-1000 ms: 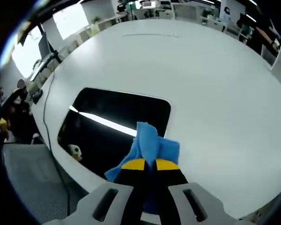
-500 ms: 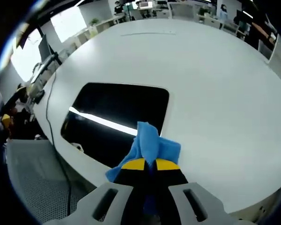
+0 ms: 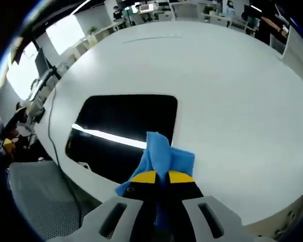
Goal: Wipe the mirror surface with the cleaning cloth until all visible marks leave the cleaned area.
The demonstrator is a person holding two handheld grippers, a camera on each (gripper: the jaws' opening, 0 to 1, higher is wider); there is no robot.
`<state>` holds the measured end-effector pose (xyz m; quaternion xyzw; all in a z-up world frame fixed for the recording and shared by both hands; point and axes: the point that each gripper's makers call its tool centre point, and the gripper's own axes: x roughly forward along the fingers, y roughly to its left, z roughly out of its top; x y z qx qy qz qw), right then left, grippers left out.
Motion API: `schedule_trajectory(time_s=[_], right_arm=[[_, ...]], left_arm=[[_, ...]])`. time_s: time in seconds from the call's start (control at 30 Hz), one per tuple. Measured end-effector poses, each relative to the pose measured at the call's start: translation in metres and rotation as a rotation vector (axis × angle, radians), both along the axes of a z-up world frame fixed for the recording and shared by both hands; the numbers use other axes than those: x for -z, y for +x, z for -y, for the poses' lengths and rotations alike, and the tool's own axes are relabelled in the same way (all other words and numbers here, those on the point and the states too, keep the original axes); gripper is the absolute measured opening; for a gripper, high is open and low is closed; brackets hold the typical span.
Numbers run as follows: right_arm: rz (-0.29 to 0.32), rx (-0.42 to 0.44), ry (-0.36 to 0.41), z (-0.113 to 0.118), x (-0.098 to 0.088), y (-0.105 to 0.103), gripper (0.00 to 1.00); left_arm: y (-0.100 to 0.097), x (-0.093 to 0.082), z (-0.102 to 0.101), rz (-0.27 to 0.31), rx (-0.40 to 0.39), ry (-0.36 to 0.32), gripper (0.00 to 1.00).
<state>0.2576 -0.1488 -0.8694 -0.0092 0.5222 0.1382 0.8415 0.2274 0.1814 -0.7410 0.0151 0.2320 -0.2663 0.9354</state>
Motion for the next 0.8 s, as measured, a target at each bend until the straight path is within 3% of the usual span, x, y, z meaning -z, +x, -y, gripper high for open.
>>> schedule_trajectory(time_s=[0.27,0.8], right_arm=[[0.007,0.006,-0.015,-0.002,-0.001,0.0,0.02],[0.0,-0.034,-0.002,-0.055,-0.001,0.004,0.02]], left_arm=[[0.004,-0.002,-0.002,0.003,0.0,-0.009,1.0],[-0.002,0.006,-0.006,-0.021,0.035,-0.004,1.0]])
